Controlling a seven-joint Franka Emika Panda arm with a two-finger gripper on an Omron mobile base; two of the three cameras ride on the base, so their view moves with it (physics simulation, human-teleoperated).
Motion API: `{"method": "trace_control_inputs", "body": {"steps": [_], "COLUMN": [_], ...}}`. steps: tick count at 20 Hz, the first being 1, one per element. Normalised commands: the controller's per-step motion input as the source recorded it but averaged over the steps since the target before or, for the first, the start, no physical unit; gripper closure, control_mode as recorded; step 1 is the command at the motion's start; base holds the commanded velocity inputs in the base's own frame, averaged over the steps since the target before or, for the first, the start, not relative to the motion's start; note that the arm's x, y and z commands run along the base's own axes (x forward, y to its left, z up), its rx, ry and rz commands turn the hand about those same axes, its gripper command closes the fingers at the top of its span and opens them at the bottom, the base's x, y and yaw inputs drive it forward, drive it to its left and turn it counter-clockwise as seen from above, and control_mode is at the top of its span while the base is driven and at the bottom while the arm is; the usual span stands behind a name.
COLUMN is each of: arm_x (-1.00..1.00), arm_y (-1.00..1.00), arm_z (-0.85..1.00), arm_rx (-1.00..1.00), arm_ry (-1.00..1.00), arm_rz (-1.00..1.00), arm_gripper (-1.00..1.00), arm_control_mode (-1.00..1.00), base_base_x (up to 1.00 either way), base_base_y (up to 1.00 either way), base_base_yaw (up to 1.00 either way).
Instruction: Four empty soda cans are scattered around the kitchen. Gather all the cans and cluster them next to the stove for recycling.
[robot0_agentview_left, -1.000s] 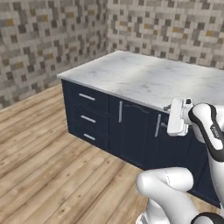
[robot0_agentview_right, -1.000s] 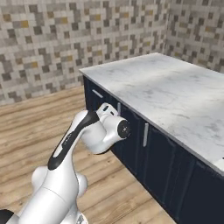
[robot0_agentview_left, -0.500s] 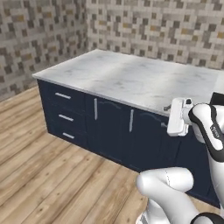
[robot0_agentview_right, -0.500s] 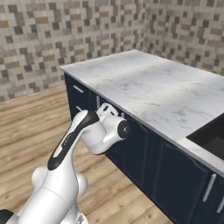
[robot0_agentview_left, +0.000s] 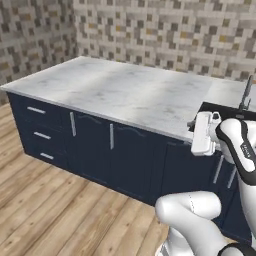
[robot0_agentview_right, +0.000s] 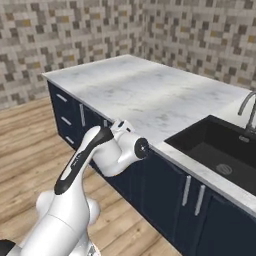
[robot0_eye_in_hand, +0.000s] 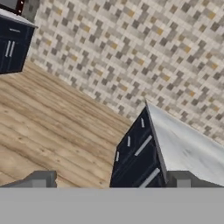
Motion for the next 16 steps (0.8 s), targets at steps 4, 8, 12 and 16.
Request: {"method": "trace_control_inputs", "body": {"steps": [4, 8, 12, 16], "arm_x": [0.0, 0.0, 0.0, 0.0], "arm_y": [0.0, 0.0, 0.0, 0.0], "arm_z": [0.0, 0.0, 0.0, 0.0], "arm_rx": [0.0, 0.0, 0.0, 0.0], "arm_ry": [0.0, 0.0, 0.0, 0.0], "arm_rz": [0.0, 0.0, 0.0, 0.0], "arm_gripper": [-1.0, -1.0, -1.0, -1.0], "arm_control_mode": [1.0, 1.0, 1.0, 1.0], "base_base_x": [-0.12, -0.15, -0.18, -0.21], "base_base_y": [-0.86, -0.83, -0.81, -0.8], "base_base_yaw": [-0.15, -0.15, -0.14, -0.14]}}
